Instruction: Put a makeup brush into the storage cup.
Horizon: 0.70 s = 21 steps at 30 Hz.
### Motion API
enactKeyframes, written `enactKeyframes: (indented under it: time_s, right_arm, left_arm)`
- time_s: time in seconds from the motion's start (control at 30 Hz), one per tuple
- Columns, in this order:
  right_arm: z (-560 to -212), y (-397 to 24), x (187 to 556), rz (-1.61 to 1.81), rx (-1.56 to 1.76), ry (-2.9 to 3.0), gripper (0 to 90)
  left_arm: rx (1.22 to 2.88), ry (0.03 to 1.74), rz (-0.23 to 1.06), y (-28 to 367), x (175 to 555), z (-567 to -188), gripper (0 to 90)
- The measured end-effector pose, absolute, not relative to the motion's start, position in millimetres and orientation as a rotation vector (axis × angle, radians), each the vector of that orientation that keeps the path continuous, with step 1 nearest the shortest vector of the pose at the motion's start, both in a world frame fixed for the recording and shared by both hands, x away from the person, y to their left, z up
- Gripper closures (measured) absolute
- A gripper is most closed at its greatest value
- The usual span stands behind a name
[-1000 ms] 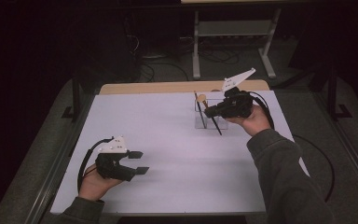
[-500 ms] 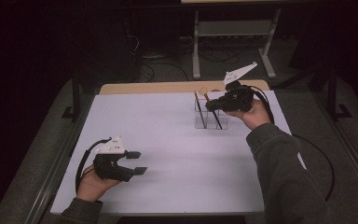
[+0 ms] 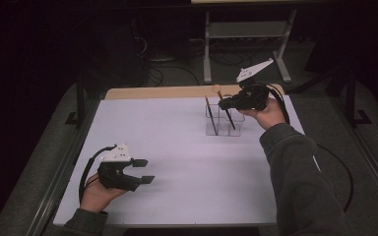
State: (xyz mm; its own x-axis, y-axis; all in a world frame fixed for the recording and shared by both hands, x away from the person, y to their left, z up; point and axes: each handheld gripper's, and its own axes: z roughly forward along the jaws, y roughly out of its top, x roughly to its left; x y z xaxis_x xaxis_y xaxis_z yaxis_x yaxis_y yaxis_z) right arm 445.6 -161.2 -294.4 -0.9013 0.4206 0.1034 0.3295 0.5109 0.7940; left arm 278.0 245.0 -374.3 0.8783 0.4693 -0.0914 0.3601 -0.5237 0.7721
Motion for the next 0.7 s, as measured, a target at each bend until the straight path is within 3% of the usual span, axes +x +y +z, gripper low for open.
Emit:
enactKeyframes:
  time_s: [0.7]
  right_arm:
    - [-277,-162,468,1.346,0.701,2.584,82.5]
  left_arm:
    - [2.179,0.599,0.172,248,278,-374,37.9]
